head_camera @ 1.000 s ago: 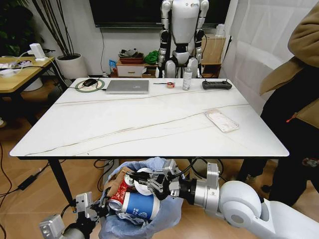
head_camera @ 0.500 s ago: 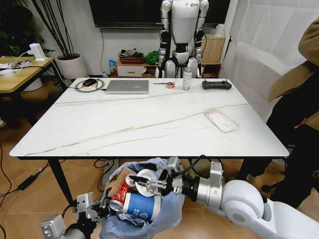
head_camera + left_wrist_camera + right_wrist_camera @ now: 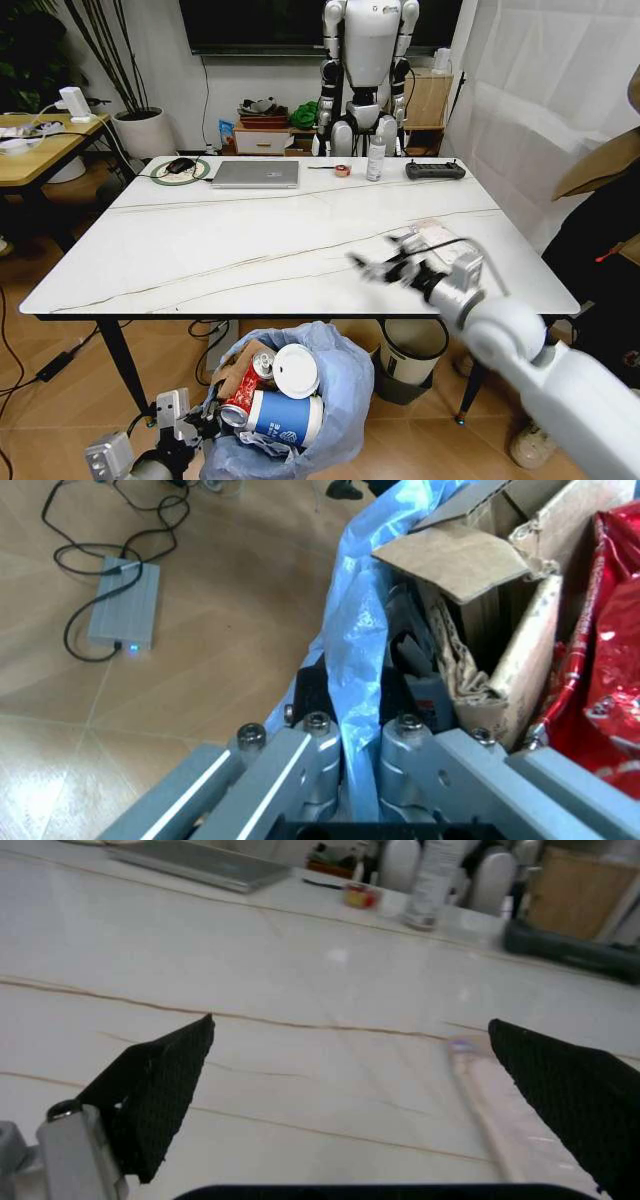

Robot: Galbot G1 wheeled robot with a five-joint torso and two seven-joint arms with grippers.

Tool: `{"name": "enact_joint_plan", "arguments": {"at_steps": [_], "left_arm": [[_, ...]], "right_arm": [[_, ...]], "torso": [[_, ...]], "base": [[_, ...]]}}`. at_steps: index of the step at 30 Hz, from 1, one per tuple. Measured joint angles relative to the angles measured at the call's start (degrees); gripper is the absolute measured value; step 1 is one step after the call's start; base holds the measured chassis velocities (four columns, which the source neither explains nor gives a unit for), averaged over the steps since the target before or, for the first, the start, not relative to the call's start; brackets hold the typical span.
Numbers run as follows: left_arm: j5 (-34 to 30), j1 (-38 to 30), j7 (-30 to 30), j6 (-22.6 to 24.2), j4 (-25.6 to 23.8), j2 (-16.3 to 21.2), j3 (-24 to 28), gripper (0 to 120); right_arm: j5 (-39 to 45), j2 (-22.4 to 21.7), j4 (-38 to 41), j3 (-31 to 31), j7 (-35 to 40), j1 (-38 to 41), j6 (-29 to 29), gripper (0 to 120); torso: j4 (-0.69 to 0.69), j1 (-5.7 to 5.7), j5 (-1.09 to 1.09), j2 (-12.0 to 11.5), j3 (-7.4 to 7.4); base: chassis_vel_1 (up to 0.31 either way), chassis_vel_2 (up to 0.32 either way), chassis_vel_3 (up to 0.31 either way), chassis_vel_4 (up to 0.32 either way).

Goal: Pick up the trash bin and place the trash from the table into it.

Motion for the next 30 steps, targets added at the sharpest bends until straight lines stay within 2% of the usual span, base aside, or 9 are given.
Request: {"name": "enact_joint_plan", "arguments": {"at_steps": [3,7,14,15,19,30], "left_arm": [[-0.17,-0.18,0.02,-0.01,0.0,0.24,0.02,0],[-0.33,-0.42,0.06,-0.02,0.0,0.39,0.02,0],[-0.38,-0.5,0.09,-0.05,-0.01,0.34,-0.07,0],[-0.39,-0.42,0.11,-0.07,-0.05,0.3,-0.16,0],[-0.41,-0.29,0.19,-0.17,-0.11,0.24,-0.37,0],[-0.83,-0.83,0.2,-0.17,0.35,0.37,-0.27,0]], "right_arm": [[-5.64,-1.8,-4.02,2.61,-2.95,0.02,-0.31,100],[-10.04,-4.73,-5.6,3.13,-6.89,-0.8,-0.27,100],[-12.14,-5.06,-7.42,1.06,-8.91,0.19,0.54,100],[-12.94,-5.09,-8.51,0.69,-9.37,0.68,0.99,100],[-14.79,-5.15,-12.51,0.17,-10.2,1.47,2.38,100],[-13.33,-5.59,-15.32,1.24,-10.55,1.69,3.04,100]], "torso": [[0.0,0.0,-0.03,0.0,0.0],[-0.01,0.0,-0.02,0.0,0.0],[0.02,0.0,-0.01,0.0,0.0],[0.02,-0.01,-0.06,0.0,-0.01],[0.01,0.0,-0.02,0.0,0.0],[0.01,-0.01,-0.03,0.0,-0.01]], "base": [[0.0,0.0,0.0,0.0],[0.0,0.0,0.0,0.0],[0.0,0.0,0.0,0.0],[0.0,0.0,0.0,0.0],[0.0,0.0,0.0,0.0],[0.0,0.0,0.0,0.0]]}}
